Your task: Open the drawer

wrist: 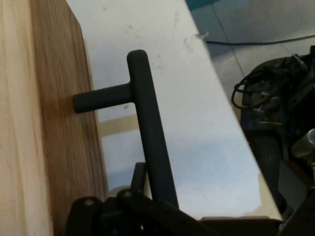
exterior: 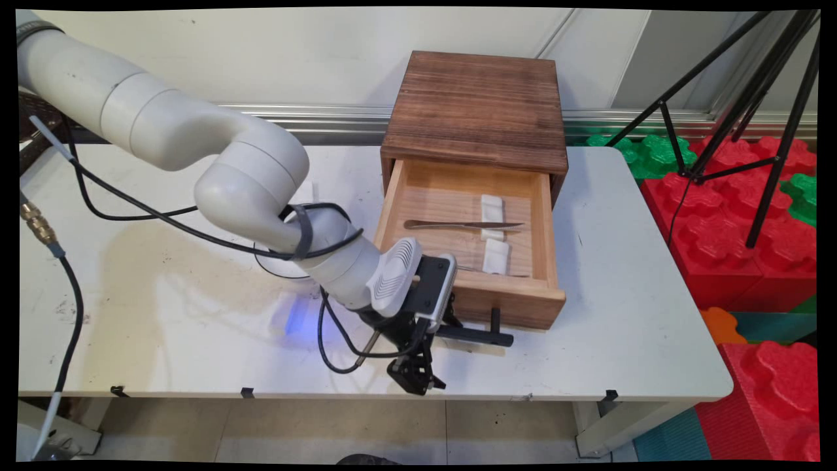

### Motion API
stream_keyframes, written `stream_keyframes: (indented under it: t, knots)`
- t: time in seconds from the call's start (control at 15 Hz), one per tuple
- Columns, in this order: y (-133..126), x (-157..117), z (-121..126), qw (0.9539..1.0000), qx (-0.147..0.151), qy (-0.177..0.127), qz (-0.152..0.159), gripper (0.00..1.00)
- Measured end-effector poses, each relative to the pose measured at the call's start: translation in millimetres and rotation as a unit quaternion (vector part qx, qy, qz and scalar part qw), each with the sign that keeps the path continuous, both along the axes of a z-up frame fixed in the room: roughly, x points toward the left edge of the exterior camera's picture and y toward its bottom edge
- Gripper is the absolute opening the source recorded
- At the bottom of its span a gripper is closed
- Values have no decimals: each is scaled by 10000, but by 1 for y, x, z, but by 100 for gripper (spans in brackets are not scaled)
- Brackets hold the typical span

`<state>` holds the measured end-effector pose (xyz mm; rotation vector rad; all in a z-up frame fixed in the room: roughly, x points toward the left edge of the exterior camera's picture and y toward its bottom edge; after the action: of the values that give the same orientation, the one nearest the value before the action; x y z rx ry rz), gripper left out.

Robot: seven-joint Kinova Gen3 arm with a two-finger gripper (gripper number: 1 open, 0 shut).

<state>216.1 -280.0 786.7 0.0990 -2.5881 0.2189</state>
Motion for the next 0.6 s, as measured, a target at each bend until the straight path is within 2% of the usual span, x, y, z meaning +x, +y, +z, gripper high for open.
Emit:
stream_keyframes:
  t: [0.6]
  knots:
    - [20,-6,2,9999,101,73,-52,100]
